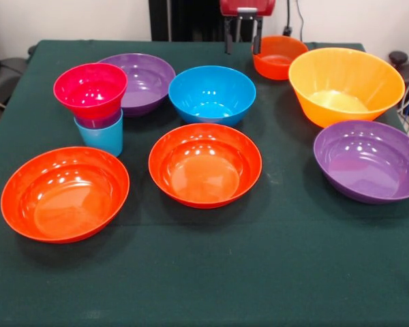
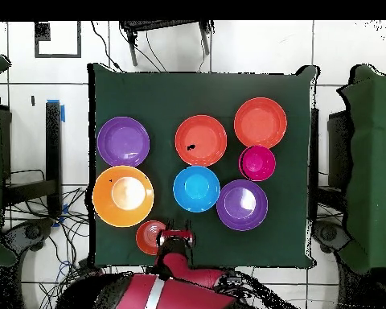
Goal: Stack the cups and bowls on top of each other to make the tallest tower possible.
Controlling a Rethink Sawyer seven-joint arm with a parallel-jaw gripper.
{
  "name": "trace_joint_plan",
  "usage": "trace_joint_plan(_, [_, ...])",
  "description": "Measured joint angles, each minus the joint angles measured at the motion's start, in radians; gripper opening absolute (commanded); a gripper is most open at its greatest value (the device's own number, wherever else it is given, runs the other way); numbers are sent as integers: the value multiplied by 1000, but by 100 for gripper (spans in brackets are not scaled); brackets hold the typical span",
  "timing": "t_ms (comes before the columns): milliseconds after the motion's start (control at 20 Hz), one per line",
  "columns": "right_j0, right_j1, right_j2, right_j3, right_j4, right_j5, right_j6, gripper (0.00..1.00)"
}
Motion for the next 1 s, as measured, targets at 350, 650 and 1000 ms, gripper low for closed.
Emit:
trace_joint_plan(350, [31, 5, 0, 0, 44, 0, 0, 100])
trace_joint_plan(650, [50, 8, 0, 0, 57, 0, 0, 100])
trace_joint_plan(1000, [60, 29, 0, -1, 72, 0, 0, 100])
